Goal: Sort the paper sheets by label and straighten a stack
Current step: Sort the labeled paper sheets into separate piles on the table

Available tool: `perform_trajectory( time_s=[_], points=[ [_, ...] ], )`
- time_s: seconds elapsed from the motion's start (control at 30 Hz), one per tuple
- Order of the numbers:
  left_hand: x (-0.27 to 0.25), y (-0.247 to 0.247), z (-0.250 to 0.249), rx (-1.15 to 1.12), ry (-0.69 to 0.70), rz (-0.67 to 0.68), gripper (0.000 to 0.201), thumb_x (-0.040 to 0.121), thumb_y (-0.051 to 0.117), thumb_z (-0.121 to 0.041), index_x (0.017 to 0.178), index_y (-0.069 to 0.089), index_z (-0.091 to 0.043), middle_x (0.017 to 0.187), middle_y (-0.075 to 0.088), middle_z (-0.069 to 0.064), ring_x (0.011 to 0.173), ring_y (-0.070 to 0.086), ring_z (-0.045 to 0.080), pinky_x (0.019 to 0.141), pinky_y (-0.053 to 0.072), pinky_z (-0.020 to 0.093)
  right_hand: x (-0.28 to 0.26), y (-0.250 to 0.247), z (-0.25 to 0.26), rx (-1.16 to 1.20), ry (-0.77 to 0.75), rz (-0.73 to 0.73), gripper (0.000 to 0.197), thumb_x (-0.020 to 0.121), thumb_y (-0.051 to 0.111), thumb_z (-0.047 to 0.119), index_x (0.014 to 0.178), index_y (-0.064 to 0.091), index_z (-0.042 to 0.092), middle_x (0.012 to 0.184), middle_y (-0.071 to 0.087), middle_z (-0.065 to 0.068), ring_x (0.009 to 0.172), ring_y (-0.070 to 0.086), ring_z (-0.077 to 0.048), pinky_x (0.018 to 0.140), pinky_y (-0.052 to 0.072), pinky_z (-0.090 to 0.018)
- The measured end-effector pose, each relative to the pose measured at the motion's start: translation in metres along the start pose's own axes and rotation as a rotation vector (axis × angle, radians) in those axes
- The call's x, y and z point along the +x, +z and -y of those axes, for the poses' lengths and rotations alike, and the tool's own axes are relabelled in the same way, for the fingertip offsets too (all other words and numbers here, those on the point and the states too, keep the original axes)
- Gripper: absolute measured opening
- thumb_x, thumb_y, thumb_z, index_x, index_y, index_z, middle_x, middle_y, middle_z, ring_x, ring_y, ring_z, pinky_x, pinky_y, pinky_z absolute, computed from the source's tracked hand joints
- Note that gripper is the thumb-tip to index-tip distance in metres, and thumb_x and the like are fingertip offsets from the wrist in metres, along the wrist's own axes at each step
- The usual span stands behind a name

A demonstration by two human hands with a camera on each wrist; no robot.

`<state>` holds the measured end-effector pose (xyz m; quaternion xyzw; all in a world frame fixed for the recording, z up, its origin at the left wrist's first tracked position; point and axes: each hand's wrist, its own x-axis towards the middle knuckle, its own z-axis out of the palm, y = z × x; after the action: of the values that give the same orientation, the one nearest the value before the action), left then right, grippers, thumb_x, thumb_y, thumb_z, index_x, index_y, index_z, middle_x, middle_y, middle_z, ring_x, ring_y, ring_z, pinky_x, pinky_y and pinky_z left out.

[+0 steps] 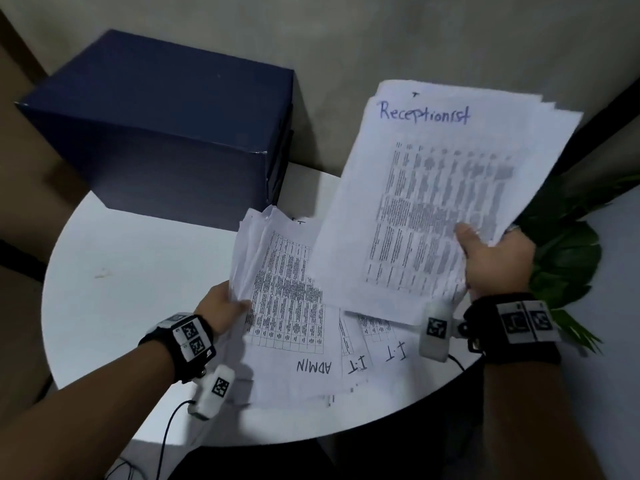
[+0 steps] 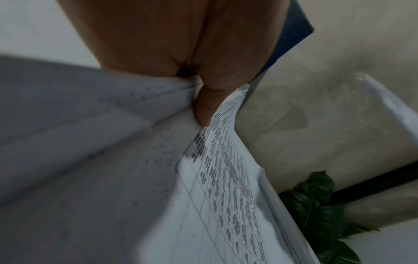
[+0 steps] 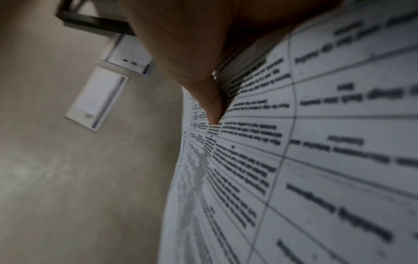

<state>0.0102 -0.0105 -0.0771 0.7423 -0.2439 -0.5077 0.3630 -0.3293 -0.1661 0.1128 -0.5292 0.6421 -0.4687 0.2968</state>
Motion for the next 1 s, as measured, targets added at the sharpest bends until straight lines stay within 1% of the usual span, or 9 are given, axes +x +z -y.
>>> perform_trajectory(
  time_s=[0.1, 0.17, 0.3, 0.47, 0.67, 0.77, 0.83, 0.87, 1.0],
  points=[
    [0.0, 0.011, -0.002, -0.029, 0.004, 0.022, 0.015, 0.091, 0.065, -0.004, 0.106, 0.062, -0.003, 0.079, 0.07, 0.022, 0.068, 0.068, 0.036, 0.074, 0.058, 0.062, -0.015, 0.033, -0.038, -0.047, 0.127, 0.173, 0.031, 0.081, 0.077, 0.017, 0.108, 0.068, 0.006, 0.105, 0.071, -0.008, 0.094, 0.068, -0.023, 0.088, 0.055, -0.04],
    [0.001, 0.016, -0.007, -0.13, -0.036, 0.024, 0.031, 0.094, 0.062, -0.026, 0.109, 0.065, 0.001, 0.081, 0.073, 0.015, 0.073, 0.069, 0.033, 0.082, 0.057, 0.055, -0.034, 0.062, -0.073, -0.105, 0.241, 0.268, 0.043, 0.079, 0.079, 0.02, 0.117, 0.064, 0.007, 0.114, 0.069, -0.01, 0.104, 0.067, -0.027, 0.095, 0.053, -0.043],
    [0.004, 0.02, -0.021, -0.217, -0.162, 0.067, 0.077, 0.091, 0.043, -0.072, 0.132, 0.061, -0.009, 0.124, 0.063, 0.003, 0.12, 0.06, 0.029, 0.112, 0.041, 0.047, -0.078, 0.109, -0.122, -0.512, 0.366, 0.418, 0.068, 0.09, 0.064, 0.03, 0.146, 0.033, 0.006, 0.142, 0.05, -0.015, 0.128, 0.051, -0.032, 0.106, 0.041, -0.037],
    [0.007, 0.032, -0.024, 0.33, 0.138, -0.045, 0.037, 0.089, 0.068, -0.019, 0.123, 0.056, -0.012, 0.115, 0.068, 0.007, 0.107, 0.065, 0.03, 0.093, 0.053, 0.042, -0.108, 0.127, -0.138, -0.777, 0.14, 0.54, 0.061, 0.092, 0.056, 0.041, 0.141, 0.042, 0.007, 0.141, 0.05, -0.011, 0.131, 0.041, -0.033, 0.109, 0.039, -0.045],
    [-0.034, -0.006, -0.079, -0.107, 0.457, 0.056, 0.032, 0.087, 0.069, 0.005, 0.117, 0.06, -0.004, 0.095, 0.072, -0.001, 0.084, 0.067, 0.011, 0.08, 0.052, 0.029, -0.068, 0.093, -0.093, -0.085, 0.307, 0.515, 0.109, 0.064, 0.084, 0.048, 0.151, 0.023, 0.023, 0.153, 0.035, 0.004, 0.139, 0.036, -0.018, 0.114, 0.033, -0.04],
    [-0.056, -0.027, -0.121, -0.161, 0.587, 0.091, 0.026, 0.082, 0.073, -0.016, 0.106, 0.065, -0.012, 0.089, 0.076, -0.01, 0.081, 0.068, 0.003, 0.075, 0.054, 0.022, -0.053, 0.077, -0.031, 0.291, 0.191, 0.494, 0.083, 0.066, 0.085, 0.026, 0.137, 0.043, 0.015, 0.129, 0.058, 0.011, 0.116, 0.055, 0.0, 0.102, 0.045, -0.028],
    [-0.068, -0.033, -0.144, -0.187, 0.673, 0.086, 0.031, 0.083, 0.07, -0.028, 0.109, 0.065, -0.012, 0.094, 0.076, -0.009, 0.088, 0.07, 0.006, 0.08, 0.055, 0.024, -0.049, 0.067, 0.006, 0.31, 0.021, 0.409, 0.028, 0.074, 0.08, 0.012, 0.094, 0.061, 0.012, 0.082, 0.07, 0.018, 0.074, 0.065, 0.008, 0.075, 0.054, -0.015],
    [-0.073, -0.034, -0.152, -0.205, 0.716, 0.07, 0.037, 0.086, 0.068, -0.032, 0.112, 0.064, -0.007, 0.099, 0.075, -0.006, 0.093, 0.07, 0.01, 0.084, 0.055, 0.027, -0.049, 0.064, 0.017, 0.306, -0.056, 0.369, 0.021, 0.076, 0.078, 0.005, 0.076, 0.059, 0.015, 0.062, 0.066, 0.02, 0.058, 0.062, 0.008, 0.062, 0.051, -0.01],
    [-0.067, -0.026, -0.147, -0.252, 0.766, 0.009, 0.05, 0.088, 0.072, -0.03, 0.124, 0.056, 0.001, 0.117, 0.073, 0.003, 0.109, 0.069, 0.016, 0.09, 0.057, 0.029, -0.054, 0.062, 0.023, 0.344, -0.127, 0.346, 0.024, 0.071, 0.081, -0.003, 0.09, 0.072, 0.007, 0.08, 0.076, 0.013, 0.076, 0.073, -0.007, 0.069, 0.056, -0.022]
  ],
)
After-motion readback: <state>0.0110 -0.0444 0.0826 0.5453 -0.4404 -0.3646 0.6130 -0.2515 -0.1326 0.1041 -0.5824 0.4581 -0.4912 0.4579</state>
